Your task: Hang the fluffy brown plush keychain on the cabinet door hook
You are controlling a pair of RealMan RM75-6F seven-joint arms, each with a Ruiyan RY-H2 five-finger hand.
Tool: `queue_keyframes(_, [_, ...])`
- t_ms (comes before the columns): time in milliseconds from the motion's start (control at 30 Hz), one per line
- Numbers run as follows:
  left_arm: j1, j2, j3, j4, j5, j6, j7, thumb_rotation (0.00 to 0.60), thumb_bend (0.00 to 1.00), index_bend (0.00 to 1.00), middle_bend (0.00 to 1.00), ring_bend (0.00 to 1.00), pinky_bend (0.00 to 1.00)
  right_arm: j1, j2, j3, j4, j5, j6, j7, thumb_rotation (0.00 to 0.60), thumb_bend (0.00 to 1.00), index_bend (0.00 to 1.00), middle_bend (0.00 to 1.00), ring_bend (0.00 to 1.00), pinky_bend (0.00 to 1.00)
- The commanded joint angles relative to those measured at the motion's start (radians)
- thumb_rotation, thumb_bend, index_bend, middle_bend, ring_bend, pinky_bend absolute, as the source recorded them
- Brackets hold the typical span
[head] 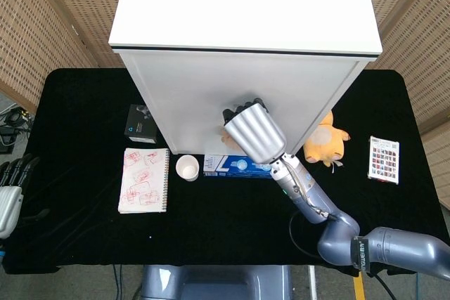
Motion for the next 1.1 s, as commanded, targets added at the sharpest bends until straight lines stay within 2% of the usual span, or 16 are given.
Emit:
queue_keyframes(33, [0.0, 0.0, 0.0, 0.0, 0.0, 0.0, 0.0, 0.6, 0.0, 0.0, 0.0, 0.0, 0.0, 0.002, -0.002, 0.0, -0.001, -0.008, 0.011, -0.001, 0.6, 0.3, 0.72, 0.95, 0.94, 1.0])
queue_keyframes(200, [0.001, 0.0, 0.001, -0.001, 0.002, 0.002, 0.0, 0.6, 0.0, 0.0, 0.0, 0.0, 0.0, 0.002, 0.007, -0.002, -0.009, -0.023, 0.022, -0.004, 0.6, 0.3, 0.72, 0.95, 0.94, 1.0])
queue_keyframes(433, [0.004, 0.004, 0.004, -0.002, 0.009, 0.004, -0.012, 0.6, 0.0, 0.0, 0.0, 0.0, 0.0, -0.059, 0.091, -0.039, -0.075, -0.122, 0.085, 0.043, 0.6, 0.3, 0.72, 0.95, 0.94, 1.0])
queue_keyframes(533, [0.007, 0.009, 0.005, -0.003, 0.016, 0.011, -0.022, 0.6, 0.0, 0.0, 0.0, 0.0, 0.0, -0.119, 0.15, -0.085, -0.1, -0.205, 0.139, 0.125, 0.6, 0.3, 0.72, 0.95, 0.94, 1.0])
queue_keyframes(667, [0.012, 0.015, 0.01, -0.007, 0.032, 0.021, -0.033, 0.6, 0.0, 0.0, 0.0, 0.0, 0.0, -0.205, 0.23, -0.169, -0.067, -0.341, 0.217, 0.297, 0.6, 0.3, 0.72, 0.93, 0.93, 1.0])
queue_keyframes(767, [0.016, 0.017, 0.014, -0.011, 0.046, 0.03, -0.035, 0.6, 0.0, 0.0, 0.0, 0.0, 0.0, -0.269, 0.264, -0.226, -0.012, -0.408, 0.28, 0.392, 0.6, 0.3, 0.69, 0.88, 0.87, 1.0])
queue_keyframes(833, [0.022, 0.018, 0.02, -0.017, 0.063, 0.043, -0.033, 0.6, 0.0, 0.0, 0.0, 0.0, 0.0, -0.349, 0.28, -0.287, 0.055, -0.434, 0.348, 0.464, 0.6, 0.29, 0.63, 0.8, 0.79, 0.98])
queue_keyframes(867, [0.024, 0.018, 0.023, -0.019, 0.07, 0.048, -0.032, 0.6, 0.0, 0.0, 0.0, 0.0, 0.0, -0.387, 0.282, -0.312, 0.087, -0.438, 0.378, 0.504, 0.6, 0.28, 0.6, 0.76, 0.75, 0.94])
queue_keyframes(967, [0.031, 0.018, 0.03, -0.021, 0.085, 0.059, -0.03, 0.6, 0.0, 0.0, 0.0, 0.0, 0.0, -0.478, 0.277, -0.362, 0.157, -0.404, 0.428, 0.587, 0.6, 0.15, 0.44, 0.52, 0.52, 0.62])
queue_keyframes(1033, [0.035, 0.018, 0.032, -0.02, 0.092, 0.066, -0.028, 0.6, 0.0, 0.0, 0.0, 0.0, 0.0, -0.528, 0.266, -0.386, 0.203, -0.375, 0.446, 0.641, 0.6, 0.04, 0.3, 0.31, 0.28, 0.38])
queue_keyframes(1100, [0.038, 0.016, 0.034, -0.019, 0.096, 0.071, -0.027, 0.6, 0.0, 0.0, 0.0, 0.0, 0.0, -0.566, 0.252, -0.398, 0.25, -0.346, 0.456, 0.693, 0.6, 0.0, 0.19, 0.16, 0.1, 0.25])
